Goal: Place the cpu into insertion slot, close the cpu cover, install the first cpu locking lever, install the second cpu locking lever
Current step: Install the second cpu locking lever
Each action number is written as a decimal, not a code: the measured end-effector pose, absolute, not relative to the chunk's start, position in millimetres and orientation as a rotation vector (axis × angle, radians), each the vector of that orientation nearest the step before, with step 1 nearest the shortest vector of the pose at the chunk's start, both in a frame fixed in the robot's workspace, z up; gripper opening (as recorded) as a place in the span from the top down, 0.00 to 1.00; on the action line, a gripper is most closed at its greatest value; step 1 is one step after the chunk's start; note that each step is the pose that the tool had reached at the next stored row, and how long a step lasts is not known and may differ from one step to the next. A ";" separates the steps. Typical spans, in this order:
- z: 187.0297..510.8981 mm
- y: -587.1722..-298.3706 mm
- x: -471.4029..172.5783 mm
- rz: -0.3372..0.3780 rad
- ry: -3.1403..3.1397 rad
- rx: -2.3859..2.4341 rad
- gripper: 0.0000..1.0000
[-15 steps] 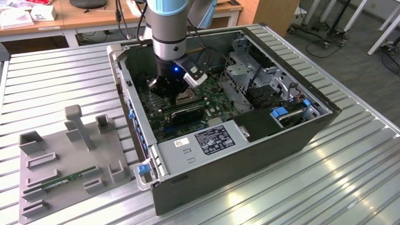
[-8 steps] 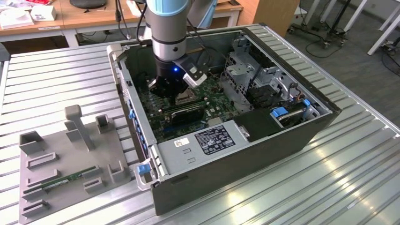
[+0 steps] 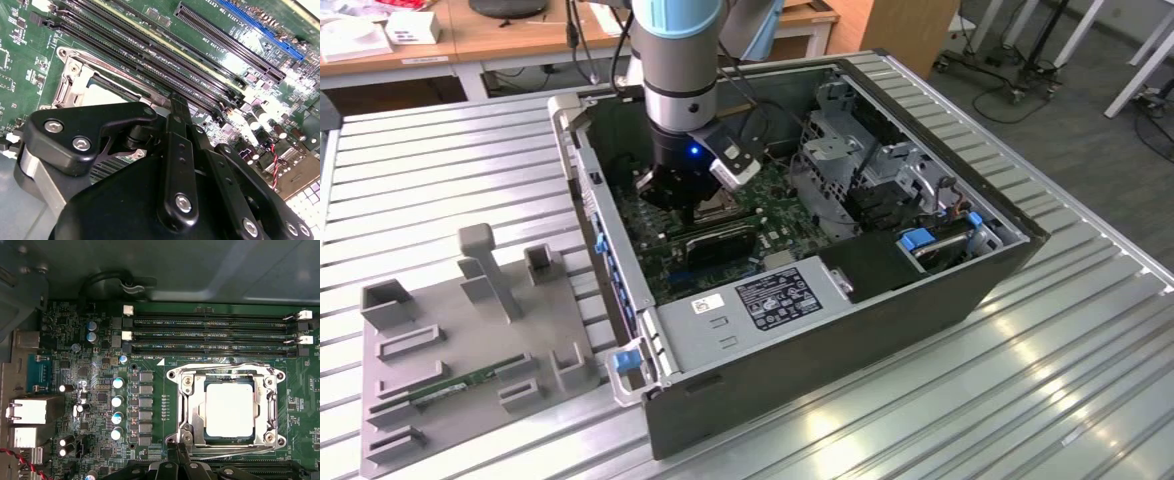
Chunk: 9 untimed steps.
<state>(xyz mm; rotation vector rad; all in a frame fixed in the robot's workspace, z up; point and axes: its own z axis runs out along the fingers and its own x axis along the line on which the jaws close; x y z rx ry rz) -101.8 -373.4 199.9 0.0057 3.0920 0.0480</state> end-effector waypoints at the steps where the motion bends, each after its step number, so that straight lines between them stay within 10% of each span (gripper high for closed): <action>1: 199.9 -373.3 -101.8 0.048 3.092 0.006 0.89; 9: 199.4 -372.4 -102.7 0.054 3.092 0.006 0.89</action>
